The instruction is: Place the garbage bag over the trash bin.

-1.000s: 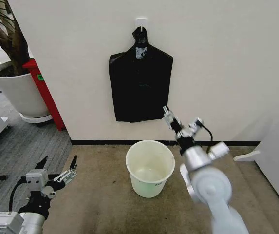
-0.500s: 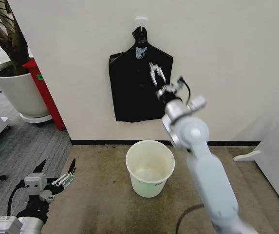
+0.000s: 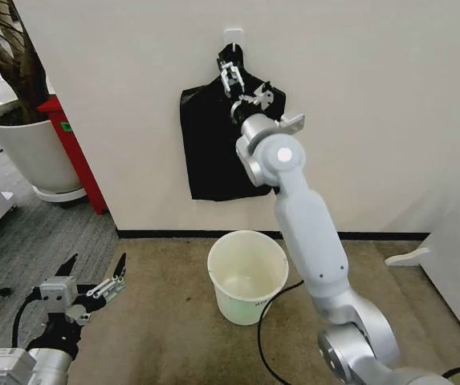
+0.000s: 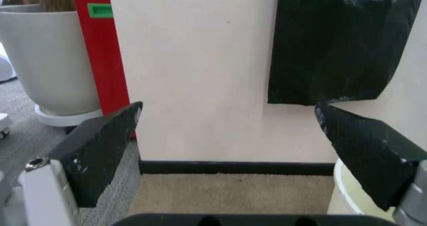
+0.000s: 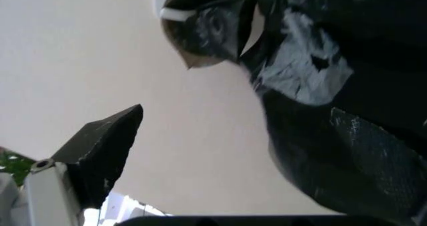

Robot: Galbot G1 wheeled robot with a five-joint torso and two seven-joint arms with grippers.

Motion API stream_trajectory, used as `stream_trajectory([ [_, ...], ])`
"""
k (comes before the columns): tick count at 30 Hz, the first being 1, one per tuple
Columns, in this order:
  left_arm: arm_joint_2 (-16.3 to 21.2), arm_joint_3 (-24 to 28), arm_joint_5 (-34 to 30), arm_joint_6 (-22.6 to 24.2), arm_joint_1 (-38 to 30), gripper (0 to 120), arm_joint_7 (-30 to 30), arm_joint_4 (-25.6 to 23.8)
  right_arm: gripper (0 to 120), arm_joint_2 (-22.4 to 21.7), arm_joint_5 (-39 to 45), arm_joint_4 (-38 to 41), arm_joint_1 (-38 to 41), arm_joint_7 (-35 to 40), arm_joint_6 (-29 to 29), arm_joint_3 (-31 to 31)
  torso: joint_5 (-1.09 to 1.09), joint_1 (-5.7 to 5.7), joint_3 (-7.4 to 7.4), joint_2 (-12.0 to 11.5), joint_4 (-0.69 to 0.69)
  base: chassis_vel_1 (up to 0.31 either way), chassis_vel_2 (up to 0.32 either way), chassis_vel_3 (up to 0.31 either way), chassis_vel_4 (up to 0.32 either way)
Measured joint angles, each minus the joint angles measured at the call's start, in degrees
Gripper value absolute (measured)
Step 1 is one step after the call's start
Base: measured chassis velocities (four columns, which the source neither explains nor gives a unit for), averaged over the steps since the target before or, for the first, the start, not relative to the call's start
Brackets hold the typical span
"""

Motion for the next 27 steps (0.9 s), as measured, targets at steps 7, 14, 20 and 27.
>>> stream_trajectory([
  [7, -0.2, 0.0, 0.0, -0.1, 0.0, 100, 0.0, 0.0, 84, -0.1, -1.6, -3.9, 1.9, -0.8, -0.2, 0.1, 0.0, 0.0, 0.0, 0.0, 0.01, 0.0, 0.0, 0.0, 0.0],
  [14, -0.6, 0.0, 0.2, -0.2, 0.1, 100, 0.0, 0.0, 75, -0.1, -1.8, -4.7, 2.3, -0.5, -0.2, 0.0, -0.01, 0.0, 0.0, 0.0, 0.02, 0.0, 0.0, 0.0, 0.0],
  [20, -1.8, -0.2, 1.1, -0.5, 0.7, 100, 0.0, 0.0, 74, -0.1, -1.3, -4.5, 1.8, 0.2, -0.2, 0.0, -0.01, 0.0, -0.01, 0.0, 0.01, 0.0, 0.0, 0.0, 0.0],
  [27, -2.8, -0.3, 1.8, -0.8, 1.1, 100, 0.0, 0.0, 73, -0.2, -1.4, -5.2, 2.6, 1.5, 0.8, 0.7, 0.0, 0.0, -0.01, 0.0, 0.01, 0.0, 0.0, 0.0, 0.0],
])
